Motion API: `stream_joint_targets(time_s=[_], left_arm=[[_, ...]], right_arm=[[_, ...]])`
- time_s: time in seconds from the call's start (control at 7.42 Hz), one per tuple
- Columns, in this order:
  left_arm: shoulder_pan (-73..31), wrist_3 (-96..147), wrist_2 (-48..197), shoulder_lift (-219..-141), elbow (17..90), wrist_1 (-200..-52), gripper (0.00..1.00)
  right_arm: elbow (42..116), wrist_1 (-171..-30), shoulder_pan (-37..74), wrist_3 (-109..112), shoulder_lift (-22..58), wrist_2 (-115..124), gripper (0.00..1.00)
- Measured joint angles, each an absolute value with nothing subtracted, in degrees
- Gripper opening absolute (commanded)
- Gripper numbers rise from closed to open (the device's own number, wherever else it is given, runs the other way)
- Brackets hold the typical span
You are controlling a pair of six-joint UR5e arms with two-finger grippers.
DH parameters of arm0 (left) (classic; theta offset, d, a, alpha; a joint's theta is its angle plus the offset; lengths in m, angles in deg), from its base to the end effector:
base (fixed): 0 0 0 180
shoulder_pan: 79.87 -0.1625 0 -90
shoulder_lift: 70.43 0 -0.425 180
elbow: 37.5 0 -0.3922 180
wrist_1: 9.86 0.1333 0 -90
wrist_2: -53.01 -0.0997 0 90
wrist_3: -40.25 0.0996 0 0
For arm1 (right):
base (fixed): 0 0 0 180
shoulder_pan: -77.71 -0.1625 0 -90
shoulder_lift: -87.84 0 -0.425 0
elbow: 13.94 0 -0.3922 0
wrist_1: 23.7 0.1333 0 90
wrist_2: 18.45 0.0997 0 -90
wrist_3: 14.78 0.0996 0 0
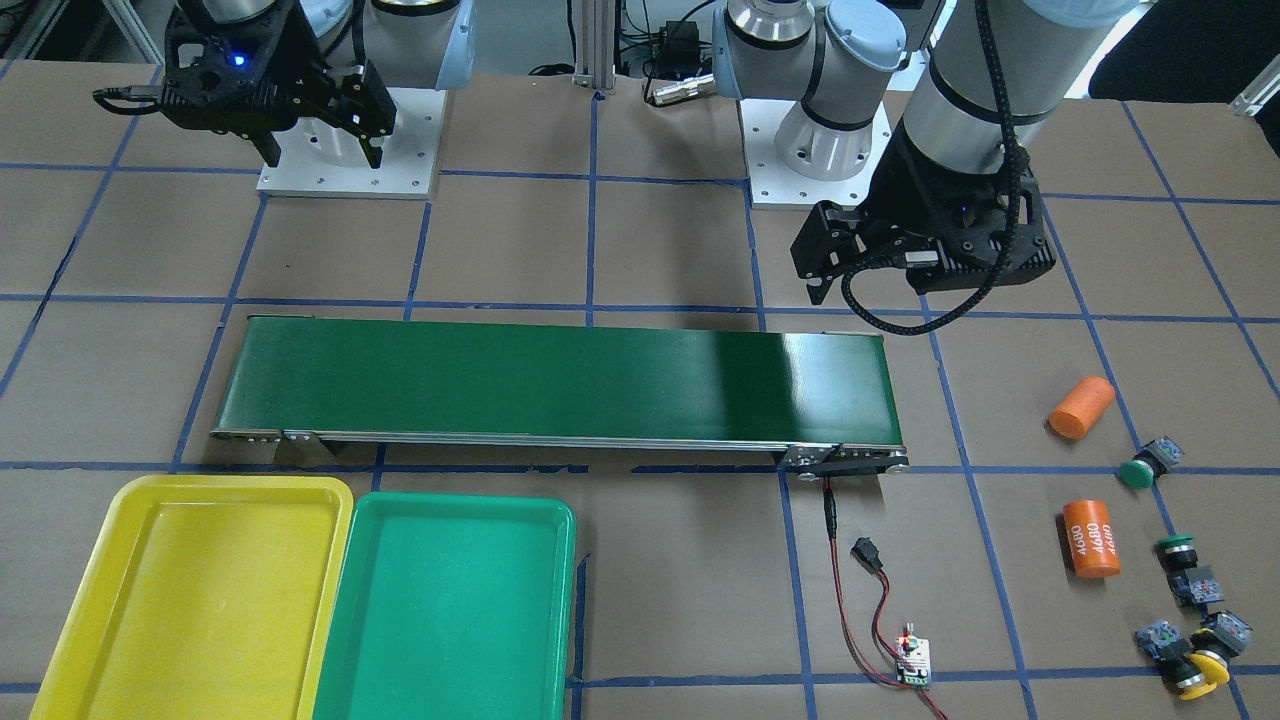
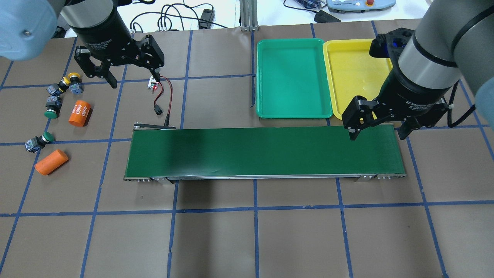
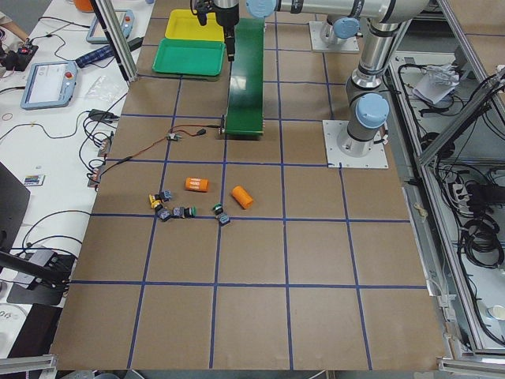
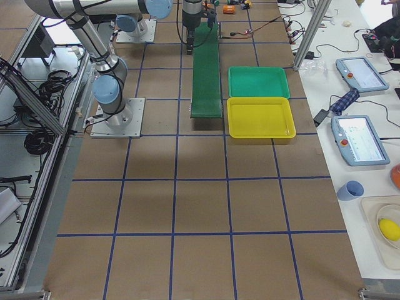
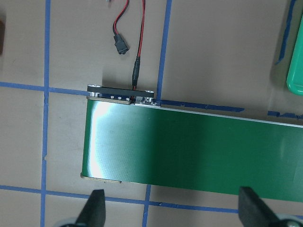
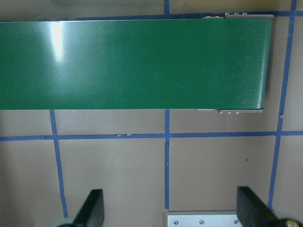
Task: Sort buttons by color to trays
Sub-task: 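Move the left gripper down to the plain orange cylinder and grasp it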
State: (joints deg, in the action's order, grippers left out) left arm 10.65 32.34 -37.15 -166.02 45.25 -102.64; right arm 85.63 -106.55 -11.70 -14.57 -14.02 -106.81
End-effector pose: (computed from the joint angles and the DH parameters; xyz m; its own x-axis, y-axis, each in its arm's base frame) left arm -0.1378 -0.5299 0.4953 -0.9917 -0.1285 -0.0055 -0.1286 0.9915 0.0190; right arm 0.1321 -0.3968 0.4865 -0.9995 0.0164 -0.0282 0.0139 0.9963 0.0848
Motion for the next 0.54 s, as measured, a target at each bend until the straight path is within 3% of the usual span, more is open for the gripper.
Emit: stream_joint_targets(time_s=[0.54], left_arm=[[4.06, 44.37, -37.42, -165.98, 47.54, -102.95, 1.00]], right_arm=[[86.39, -106.66, -11.68, -14.60, -14.07, -106.80, 1.00]])
